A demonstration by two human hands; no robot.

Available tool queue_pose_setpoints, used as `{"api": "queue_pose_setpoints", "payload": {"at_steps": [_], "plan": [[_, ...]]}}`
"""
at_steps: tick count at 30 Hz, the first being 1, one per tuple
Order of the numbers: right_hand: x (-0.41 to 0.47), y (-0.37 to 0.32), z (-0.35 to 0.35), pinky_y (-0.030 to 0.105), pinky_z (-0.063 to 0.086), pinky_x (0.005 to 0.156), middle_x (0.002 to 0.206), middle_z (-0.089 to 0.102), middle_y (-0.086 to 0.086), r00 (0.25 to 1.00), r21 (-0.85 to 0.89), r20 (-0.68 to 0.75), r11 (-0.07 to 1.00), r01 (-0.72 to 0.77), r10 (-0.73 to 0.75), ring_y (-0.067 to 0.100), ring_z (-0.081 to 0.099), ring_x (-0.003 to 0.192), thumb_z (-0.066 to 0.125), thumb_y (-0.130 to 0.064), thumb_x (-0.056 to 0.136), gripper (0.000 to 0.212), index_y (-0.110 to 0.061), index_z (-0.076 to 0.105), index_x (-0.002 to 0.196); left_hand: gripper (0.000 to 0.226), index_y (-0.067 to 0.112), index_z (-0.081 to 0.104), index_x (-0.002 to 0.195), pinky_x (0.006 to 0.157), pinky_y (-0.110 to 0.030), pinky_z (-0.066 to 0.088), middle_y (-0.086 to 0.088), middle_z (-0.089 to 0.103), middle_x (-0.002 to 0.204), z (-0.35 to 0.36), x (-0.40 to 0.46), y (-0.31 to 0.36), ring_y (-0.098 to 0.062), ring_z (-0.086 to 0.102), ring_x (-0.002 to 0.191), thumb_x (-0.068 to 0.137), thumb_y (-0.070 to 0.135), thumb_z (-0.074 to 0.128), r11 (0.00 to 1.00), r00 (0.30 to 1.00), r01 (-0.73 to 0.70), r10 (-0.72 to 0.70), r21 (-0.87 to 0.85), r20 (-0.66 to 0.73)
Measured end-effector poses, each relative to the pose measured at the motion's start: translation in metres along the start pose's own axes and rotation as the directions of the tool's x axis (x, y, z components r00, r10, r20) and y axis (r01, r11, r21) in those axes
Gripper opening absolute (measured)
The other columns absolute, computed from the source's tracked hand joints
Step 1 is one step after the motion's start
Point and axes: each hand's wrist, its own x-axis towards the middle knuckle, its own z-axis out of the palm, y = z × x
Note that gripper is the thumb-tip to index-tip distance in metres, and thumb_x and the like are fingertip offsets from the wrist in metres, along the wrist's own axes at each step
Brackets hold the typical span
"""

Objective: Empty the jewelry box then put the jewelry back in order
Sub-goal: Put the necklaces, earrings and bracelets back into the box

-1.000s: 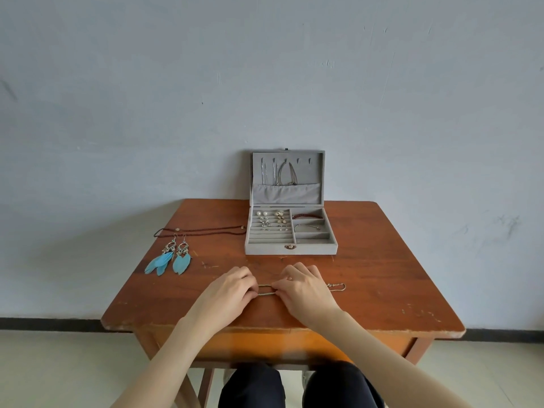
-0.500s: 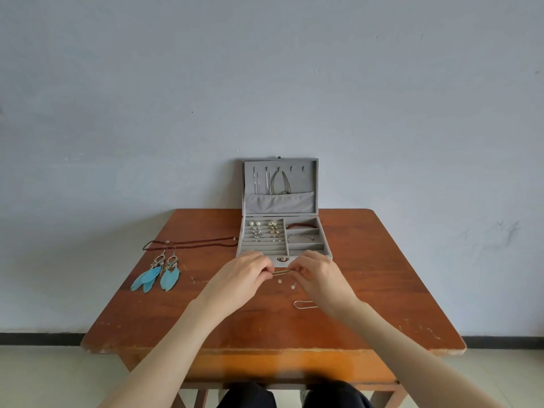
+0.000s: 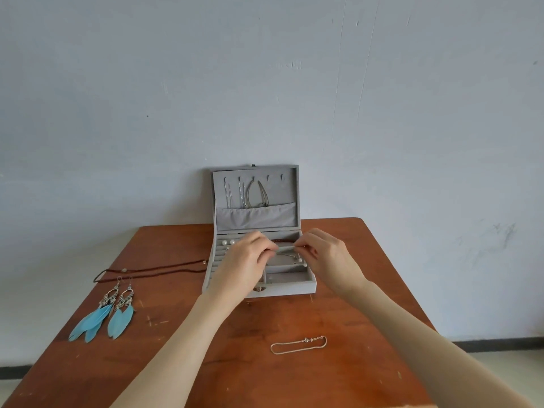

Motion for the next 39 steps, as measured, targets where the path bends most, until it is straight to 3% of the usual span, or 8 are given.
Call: {"api": "queue_pose_setpoints", "payload": {"at_steps": [2,5,7,13,17,21,30,39], "plan": [[0.001,0.008,0.007,0.017,0.044,0.062,0.079,0.065,0.009,1.000,0.023,0.004,1.000,0.018,-0.018,0.015,0.057,0.067,0.067,0.001,0.080,0.002,0.000,0.069,0.080,0.011,0.006,0.070,0.093,0.074,-0.014,0.041,0.000,0.063,0.092,0.007,0.001,-0.005,-0.006,0.056,0.079,0.085,0.008,0.063,0.999,1.000,0.029,-0.029,-0.014,0.005],[-0.010,0.022,0.019,0.035,0.053,0.066,0.084,0.066,0.011,0.993,0.025,0.119,1.000,-0.013,0.010,0.024,0.062,0.071,0.065,0.000,0.081,0.005,0.000,0.070,0.082,0.013,0.010,0.071,0.095,0.078,-0.021,0.045,0.004,0.060,0.093,0.021,-0.008,-0.014,-0.005,0.054,0.078,0.086,0.011,0.061,0.992,0.979,0.112,-0.101,-0.053,0.175],[-0.018,0.028,0.025,0.040,0.052,0.071,0.088,0.066,0.011,0.979,0.013,0.200,0.999,-0.034,0.031,0.027,0.062,0.076,0.064,-0.003,0.083,0.007,0.000,0.070,0.086,0.014,0.012,0.072,0.095,0.078,-0.020,0.045,0.004,0.059,0.094,0.027,-0.012,-0.018,-0.005,0.053,0.078,0.087,0.012,0.061,0.990,0.966,0.129,-0.114,-0.050,0.233],[-0.012,0.035,0.027,0.038,0.044,0.077,0.090,0.063,0.012,0.969,-0.096,0.248,0.995,0.032,-0.007,0.030,0.056,0.086,0.063,-0.007,0.084,0.010,-0.004,0.073,0.086,0.017,0.014,0.072,0.097,0.080,-0.017,0.037,0.002,0.058,0.098,0.033,-0.005,-0.022,-0.010,0.051,0.095,0.089,0.013,0.058,0.996,0.963,0.005,-0.030,0.094,0.266],[-0.010,0.039,0.029,0.029,0.033,0.081,0.105,0.062,0.000,0.937,-0.229,0.349,0.972,0.060,0.025,0.022,0.047,0.100,0.056,-0.022,0.091,0.020,-0.018,0.072,0.100,0.016,0.016,0.068,0.100,0.088,-0.021,0.027,0.004,0.062,0.102,0.035,-0.002,-0.024,-0.012,0.047,0.103,0.088,0.014,0.058,0.987,0.952,-0.033,-0.017,0.157,0.306],[-0.007,0.041,0.029,0.031,0.034,0.084,0.108,0.062,-0.007,0.904,-0.284,0.416,0.958,0.030,0.095,0.018,0.042,0.105,0.051,-0.027,0.093,0.022,-0.026,0.071,0.102,0.017,0.023,0.070,0.095,0.079,-0.023,0.015,0.008,0.064,0.101,0.033,-0.001,-0.023,-0.010,0.046,0.101,0.091,0.021,0.053,0.977,0.935,-0.063,-0.014,0.205,0.355],[-0.015,0.037,0.023,0.035,0.035,0.091,0.114,0.060,-0.009,0.850,-0.338,0.497,0.941,0.005,0.174,0.016,0.040,0.112,0.034,-0.043,0.097,0.043,-0.020,0.070,0.098,0.027,0.022,0.066,0.110,0.094,-0.028,0.027,0.005,0.065,0.109,0.030,-0.007,-0.024,-0.014,0.043,0.106,0.097,0.022,0.043,0.976,0.926,-0.064,-0.019,0.208,0.376],[-0.023,0.013,0.016,0.033,0.034,0.091,0.122,0.057,-0.006,0.908,-0.385,0.400,0.922,0.039,0.128,0.018,0.043,0.116,0.032,-0.037,0.098,0.036,-0.025,0.059,0.118,0.028,0.021,0.062,0.117,0.087,-0.022,0.041,0.005,0.064,0.112,-0.009,-0.019,-0.011,-0.010,0.056,0.104,0.097,0.023,0.043,0.994,0.918,0.013,-0.055,0.110,0.392]]}}
